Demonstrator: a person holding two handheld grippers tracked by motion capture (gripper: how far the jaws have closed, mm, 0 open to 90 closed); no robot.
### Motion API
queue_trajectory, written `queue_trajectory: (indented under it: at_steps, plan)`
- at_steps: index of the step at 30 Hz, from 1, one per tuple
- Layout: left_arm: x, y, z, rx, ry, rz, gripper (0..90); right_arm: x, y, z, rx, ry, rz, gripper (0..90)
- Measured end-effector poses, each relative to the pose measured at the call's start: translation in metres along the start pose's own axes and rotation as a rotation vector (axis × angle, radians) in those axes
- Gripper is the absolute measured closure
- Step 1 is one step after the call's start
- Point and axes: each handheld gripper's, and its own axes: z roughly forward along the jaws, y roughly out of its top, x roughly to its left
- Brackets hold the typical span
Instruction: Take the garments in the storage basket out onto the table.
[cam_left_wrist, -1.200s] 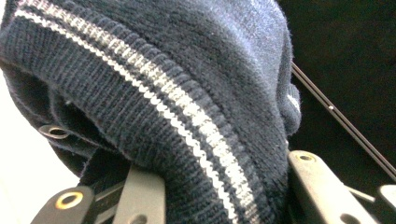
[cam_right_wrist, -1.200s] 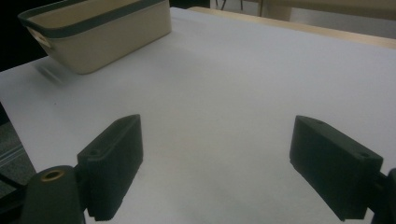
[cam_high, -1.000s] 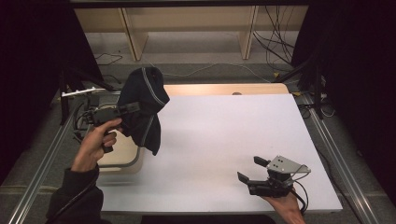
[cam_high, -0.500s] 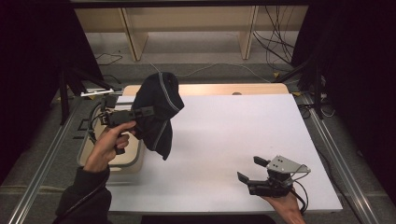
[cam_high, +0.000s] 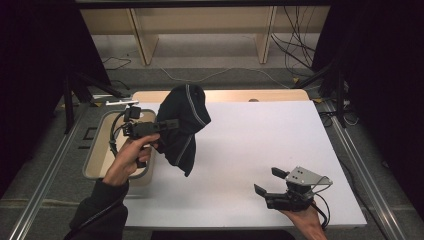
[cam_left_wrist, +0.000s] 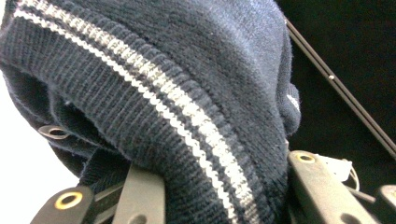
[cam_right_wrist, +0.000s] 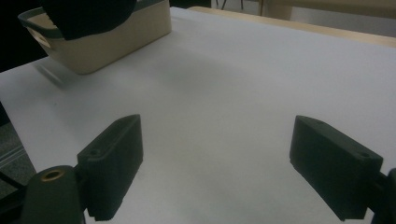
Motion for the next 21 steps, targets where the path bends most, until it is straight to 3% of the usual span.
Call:
queue_trajectory:
  at_steps: [13,21]
  plan:
    - [0.010,-0.014,0.027,0.041,0.027,-0.044,62.8,0.000,0.000,0.000,-0.002,0.001,-0.004,18.0]
    - [0.012,-0.021,0.044,0.079,0.031,-0.035,62.7,0.000,0.000,0.000,-0.001,0.001,-0.003,18.0]
